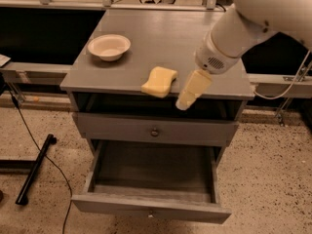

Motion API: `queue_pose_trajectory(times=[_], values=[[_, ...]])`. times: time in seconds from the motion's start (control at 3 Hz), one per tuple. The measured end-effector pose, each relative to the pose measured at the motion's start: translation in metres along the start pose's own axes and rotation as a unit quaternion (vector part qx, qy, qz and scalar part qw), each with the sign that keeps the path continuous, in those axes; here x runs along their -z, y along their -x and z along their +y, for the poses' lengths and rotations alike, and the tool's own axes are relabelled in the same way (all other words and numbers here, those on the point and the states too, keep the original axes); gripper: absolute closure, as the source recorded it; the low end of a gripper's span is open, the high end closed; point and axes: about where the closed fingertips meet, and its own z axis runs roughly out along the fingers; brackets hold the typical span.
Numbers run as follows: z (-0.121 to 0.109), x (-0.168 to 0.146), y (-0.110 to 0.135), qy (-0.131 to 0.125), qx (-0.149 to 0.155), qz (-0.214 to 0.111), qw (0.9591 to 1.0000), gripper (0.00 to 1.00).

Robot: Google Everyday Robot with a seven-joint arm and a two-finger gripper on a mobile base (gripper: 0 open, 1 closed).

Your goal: Place sponge into middle drawer

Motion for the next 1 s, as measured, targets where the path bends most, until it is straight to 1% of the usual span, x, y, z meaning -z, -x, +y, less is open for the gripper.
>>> queue_pose_trajectory(times=[0.33, 0.67, 1.0], values=[[-0.021, -0.028, 0.028, -0.022, 0.003, -0.023, 0.9995, 0.00], [-0.032, -0.059, 0.054, -0.015, 0.006, -0.044, 0.9989, 0.00], [-0.030, -0.081, 0.060, 0.008, -0.012, -0.052, 0.9985, 0.00]])
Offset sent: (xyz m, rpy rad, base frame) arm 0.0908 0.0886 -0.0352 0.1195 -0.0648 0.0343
